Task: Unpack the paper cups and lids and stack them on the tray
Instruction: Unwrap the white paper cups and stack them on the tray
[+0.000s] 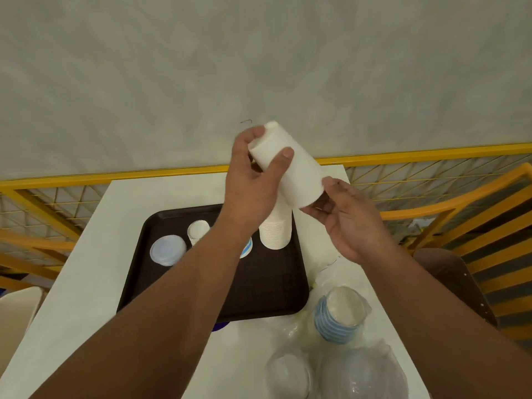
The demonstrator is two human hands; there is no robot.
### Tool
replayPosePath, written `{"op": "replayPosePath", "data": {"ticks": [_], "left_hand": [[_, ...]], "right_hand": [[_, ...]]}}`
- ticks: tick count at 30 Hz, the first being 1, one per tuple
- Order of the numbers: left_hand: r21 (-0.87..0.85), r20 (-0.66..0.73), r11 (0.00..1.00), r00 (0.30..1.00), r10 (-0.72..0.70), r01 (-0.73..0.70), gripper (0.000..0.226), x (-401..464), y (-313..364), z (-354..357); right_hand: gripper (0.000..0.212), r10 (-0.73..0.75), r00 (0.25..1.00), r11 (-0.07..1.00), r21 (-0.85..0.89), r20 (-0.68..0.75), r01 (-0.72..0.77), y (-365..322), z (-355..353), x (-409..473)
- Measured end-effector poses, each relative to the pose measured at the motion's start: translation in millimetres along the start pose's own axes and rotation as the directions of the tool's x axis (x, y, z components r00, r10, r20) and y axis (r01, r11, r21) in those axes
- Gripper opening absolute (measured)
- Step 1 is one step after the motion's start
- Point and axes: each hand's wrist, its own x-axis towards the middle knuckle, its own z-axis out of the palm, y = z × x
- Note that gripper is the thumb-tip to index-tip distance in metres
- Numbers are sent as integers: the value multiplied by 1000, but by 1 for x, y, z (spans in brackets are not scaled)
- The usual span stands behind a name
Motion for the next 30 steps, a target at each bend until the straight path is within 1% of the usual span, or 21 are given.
{"op": "replayPosePath", "data": {"ticks": [2,3,4,6,7,9,11,12,14,16,18,20,26,30], "left_hand": [[38,-56,996,995,78,-76,39,15,11,-9],[86,-62,989,990,127,-122,39,23,16,-13],[141,-49,976,984,173,-165,39,31,21,-16],[266,-7,944,979,204,-195,41,41,24,-19],[320,14,930,982,186,-181,41,44,21,-18],[405,46,904,991,128,-135,43,47,6,-17],[478,82,872,993,79,-109,46,45,-15,-18],[504,100,857,993,60,-102,47,44,-25,-19],[538,126,838,992,22,-87,48,40,-43,-20],[558,152,827,988,-15,-73,49,36,-56,-20],[572,184,817,982,-40,-74,51,32,-66,-21],[587,199,807,978,-61,-69,53,29,-74,-22],[629,211,772,976,-55,-92,54,24,-83,-23],[658,227,745,972,-55,-111,55,23,-81,-24]], "right_hand": [[15,-34,999,965,-261,-36,24,1,-8,15],[12,-37,998,916,-400,-53,13,2,-13,23],[16,-25,998,847,-532,-57,-9,5,-19,32],[46,50,998,685,-726,-37,-61,15,-29,49],[60,105,994,606,-791,-25,-84,21,-31,56],[82,224,974,461,-883,25,-84,34,-31,66],[98,310,947,360,-932,80,-39,46,-30,75],[100,335,937,332,-943,102,-16,52,-31,79],[98,374,917,323,-946,140,13,62,-33,84],[96,404,901,350,-937,156,6,70,-34,86],[90,394,904,376,-927,167,8,76,-35,89],[83,379,909,378,-926,175,20,77,-33,89],[76,364,909,408,-912,201,38,80,-30,86],[78,370,913,368,-930,172,26,75,-27,84]]}}
